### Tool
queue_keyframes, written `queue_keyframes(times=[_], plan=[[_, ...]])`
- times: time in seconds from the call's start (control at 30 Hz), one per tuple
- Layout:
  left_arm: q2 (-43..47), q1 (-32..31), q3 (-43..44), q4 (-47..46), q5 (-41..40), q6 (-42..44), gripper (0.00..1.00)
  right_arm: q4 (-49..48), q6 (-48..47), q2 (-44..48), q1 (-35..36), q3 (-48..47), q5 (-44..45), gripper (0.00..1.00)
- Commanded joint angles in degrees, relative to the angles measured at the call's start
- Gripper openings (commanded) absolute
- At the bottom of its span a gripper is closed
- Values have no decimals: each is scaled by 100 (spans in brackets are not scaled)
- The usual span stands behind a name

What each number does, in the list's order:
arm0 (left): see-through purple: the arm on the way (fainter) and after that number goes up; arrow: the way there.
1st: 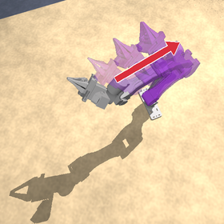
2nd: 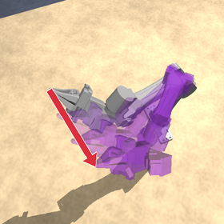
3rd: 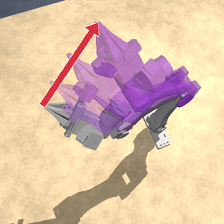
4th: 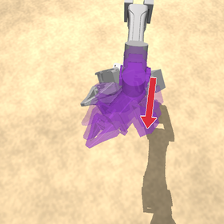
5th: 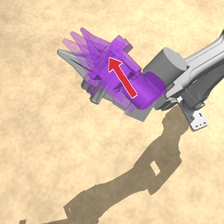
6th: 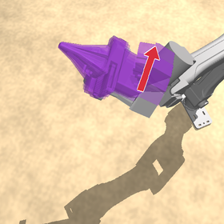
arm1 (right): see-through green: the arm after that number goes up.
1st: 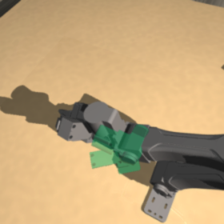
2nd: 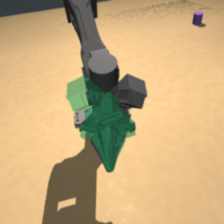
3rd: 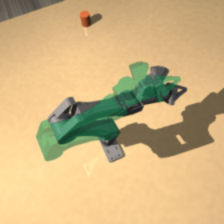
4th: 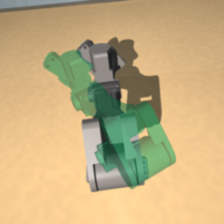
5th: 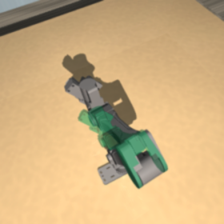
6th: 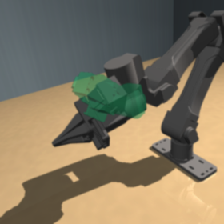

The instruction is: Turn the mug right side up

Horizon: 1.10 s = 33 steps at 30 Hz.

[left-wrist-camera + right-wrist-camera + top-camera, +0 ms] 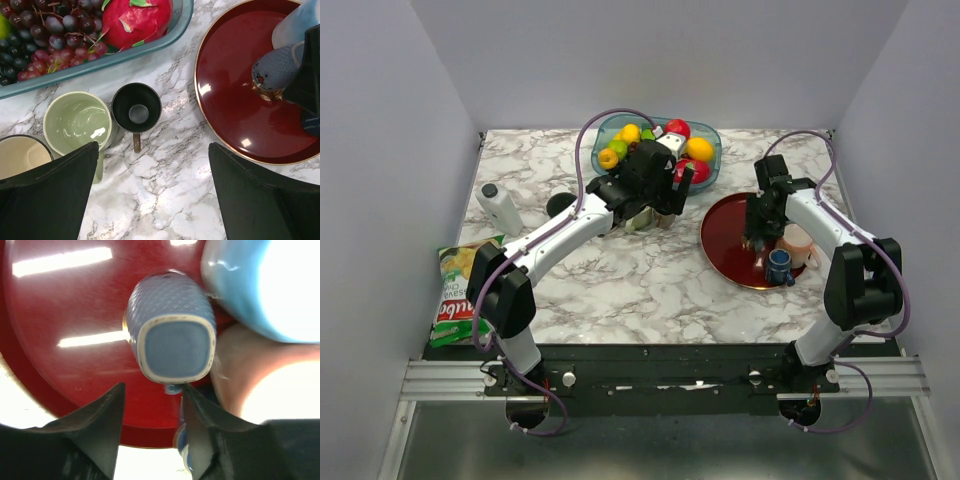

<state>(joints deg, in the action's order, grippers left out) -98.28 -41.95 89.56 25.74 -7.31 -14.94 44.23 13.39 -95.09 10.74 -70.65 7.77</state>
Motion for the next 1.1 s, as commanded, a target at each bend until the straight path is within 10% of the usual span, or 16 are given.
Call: queue_keyframes(times=[0.0,0.4,1.07], plan=[[-33,56,9,-157,186,-62,99,-177,278,-115,-28,-71,-478,51],[-130,126,105,-130,274,-79,99,-28,542,-396,-28,-300,330,53],[-209,240,176,-104,397,-106,99,-142,727,-572,-28,-406,726,0]])
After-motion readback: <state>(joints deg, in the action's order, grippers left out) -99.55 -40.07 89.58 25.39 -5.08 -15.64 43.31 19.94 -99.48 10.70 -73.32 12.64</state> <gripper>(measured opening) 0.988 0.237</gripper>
